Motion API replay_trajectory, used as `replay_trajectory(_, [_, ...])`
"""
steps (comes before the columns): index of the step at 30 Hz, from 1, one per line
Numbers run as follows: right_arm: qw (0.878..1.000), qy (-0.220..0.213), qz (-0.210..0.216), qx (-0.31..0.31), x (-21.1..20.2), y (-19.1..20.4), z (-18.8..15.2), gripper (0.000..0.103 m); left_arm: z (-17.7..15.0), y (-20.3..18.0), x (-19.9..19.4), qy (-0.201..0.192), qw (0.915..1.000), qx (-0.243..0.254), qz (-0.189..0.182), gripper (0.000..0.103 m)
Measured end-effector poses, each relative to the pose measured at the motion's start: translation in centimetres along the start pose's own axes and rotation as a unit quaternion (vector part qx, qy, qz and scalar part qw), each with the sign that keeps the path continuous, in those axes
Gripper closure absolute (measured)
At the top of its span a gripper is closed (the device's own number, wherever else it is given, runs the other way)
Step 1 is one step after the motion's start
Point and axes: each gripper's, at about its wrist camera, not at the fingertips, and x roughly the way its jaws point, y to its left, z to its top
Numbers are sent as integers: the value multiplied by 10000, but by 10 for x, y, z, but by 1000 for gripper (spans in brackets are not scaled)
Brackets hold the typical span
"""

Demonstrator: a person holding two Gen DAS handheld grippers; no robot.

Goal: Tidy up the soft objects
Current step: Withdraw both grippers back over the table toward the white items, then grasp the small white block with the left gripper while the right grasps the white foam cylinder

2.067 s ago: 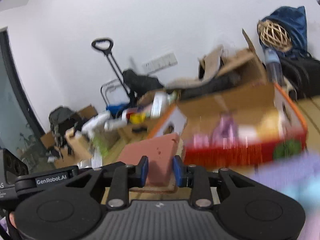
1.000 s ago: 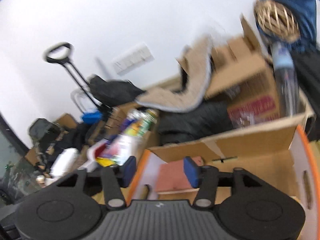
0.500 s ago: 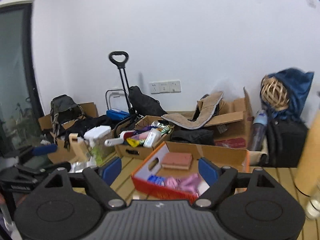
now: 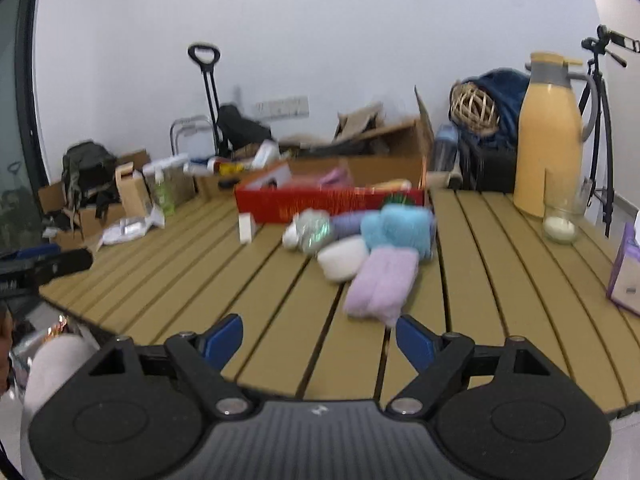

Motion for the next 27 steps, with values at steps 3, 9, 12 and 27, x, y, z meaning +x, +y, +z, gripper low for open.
replay_trajectory(3, [9998, -193, 31, 18, -8, 2, 0, 21, 2, -1, -1, -114, 9999, -7, -21, 0])
replay_trajectory(9, [9991, -184, -330, -204, 16, 6, 1, 21, -3, -3, 23, 67, 10000, -31, -51, 0])
replay_trajectory(12, [9989, -148, -262, -350, 37, 8, 5, 23, -1, -6, 52, 5, 9999, 114, -7, 0])
replay_trajectory(27, [9929, 262, -427, -1078, 205, 13, 56, 54, 33, 22, 305, 1257, 9908, -452, -224, 73])
